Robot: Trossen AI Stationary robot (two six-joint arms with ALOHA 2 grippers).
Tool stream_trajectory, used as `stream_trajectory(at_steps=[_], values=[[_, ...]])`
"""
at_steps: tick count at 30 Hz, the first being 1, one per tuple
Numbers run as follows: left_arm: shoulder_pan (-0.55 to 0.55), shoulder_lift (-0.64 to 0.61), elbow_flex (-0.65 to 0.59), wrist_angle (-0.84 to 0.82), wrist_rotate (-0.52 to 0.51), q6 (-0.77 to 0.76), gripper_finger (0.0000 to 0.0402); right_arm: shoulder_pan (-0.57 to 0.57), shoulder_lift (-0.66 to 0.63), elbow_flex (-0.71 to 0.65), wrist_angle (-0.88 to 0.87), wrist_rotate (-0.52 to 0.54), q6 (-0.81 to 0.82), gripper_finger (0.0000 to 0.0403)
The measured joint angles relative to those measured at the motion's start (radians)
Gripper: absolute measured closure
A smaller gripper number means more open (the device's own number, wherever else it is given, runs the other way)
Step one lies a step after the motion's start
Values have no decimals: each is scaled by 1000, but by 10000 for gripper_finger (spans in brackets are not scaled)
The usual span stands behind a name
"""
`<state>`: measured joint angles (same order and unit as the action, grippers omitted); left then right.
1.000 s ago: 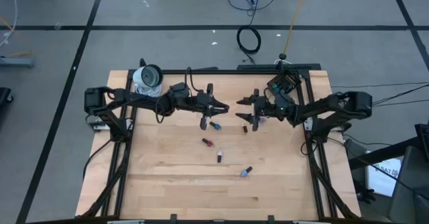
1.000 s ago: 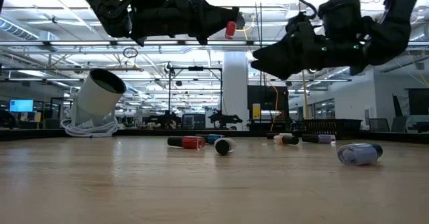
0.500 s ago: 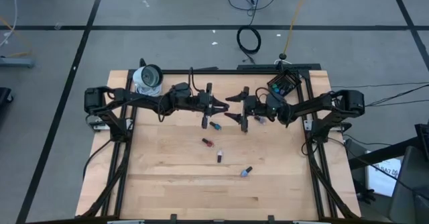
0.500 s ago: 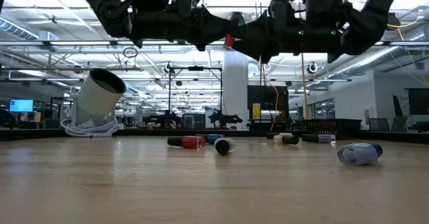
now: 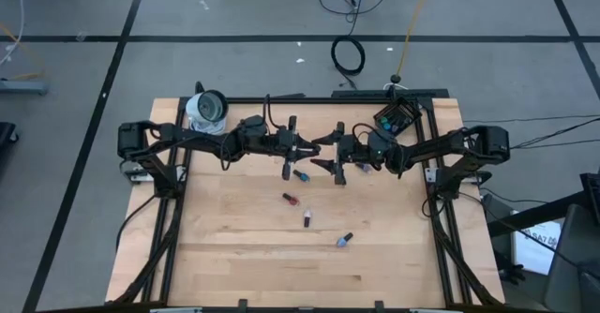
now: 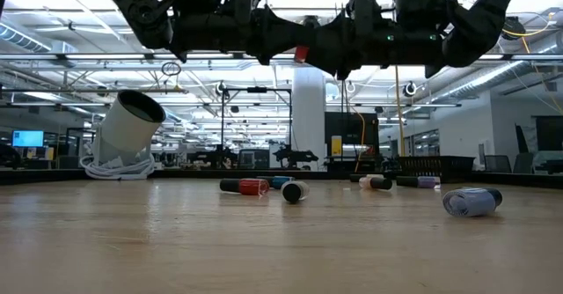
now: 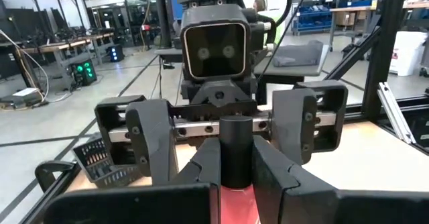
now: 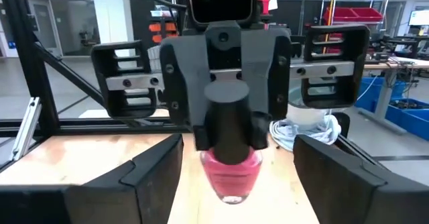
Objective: Pick & Place Nail Polish
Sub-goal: Put the pink nail polish into the black bin
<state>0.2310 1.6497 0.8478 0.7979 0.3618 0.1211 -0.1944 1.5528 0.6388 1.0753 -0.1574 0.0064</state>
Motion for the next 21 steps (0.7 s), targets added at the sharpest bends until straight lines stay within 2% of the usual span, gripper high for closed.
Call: stream_trajectory(at_steps=[8,16,21], values=[[-41,0,0,20,-60,12,368,0,0,0,-12,-3,0,170],[-43,0,0,21,-63,1,368,1,0,0,-11,-4,0,194],[-42,0,0,21,-64,-3,368,4,0,0,-11,-6,0,229]])
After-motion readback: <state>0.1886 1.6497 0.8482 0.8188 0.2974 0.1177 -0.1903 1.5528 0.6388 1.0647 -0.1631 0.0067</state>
